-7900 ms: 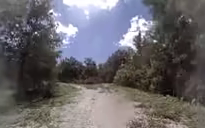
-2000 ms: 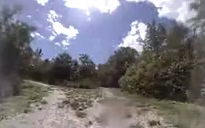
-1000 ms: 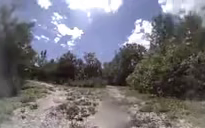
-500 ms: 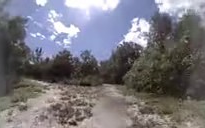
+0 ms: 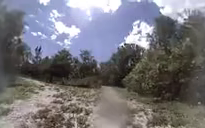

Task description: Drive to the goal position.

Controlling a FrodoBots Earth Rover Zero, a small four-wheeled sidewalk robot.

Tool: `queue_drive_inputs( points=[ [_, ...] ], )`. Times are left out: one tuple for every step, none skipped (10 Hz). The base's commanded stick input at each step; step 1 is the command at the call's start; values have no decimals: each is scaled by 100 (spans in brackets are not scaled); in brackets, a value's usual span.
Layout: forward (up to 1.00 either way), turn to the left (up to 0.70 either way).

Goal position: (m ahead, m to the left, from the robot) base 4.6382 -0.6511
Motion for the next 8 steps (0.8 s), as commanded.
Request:
queue_drive_inputs(
  points=[
    [70,5],
    [70,15],
    [70,26],
    [70,35],
    [70,35],
    [70,25],
    [70,13],
    [70,2]
  ],
)
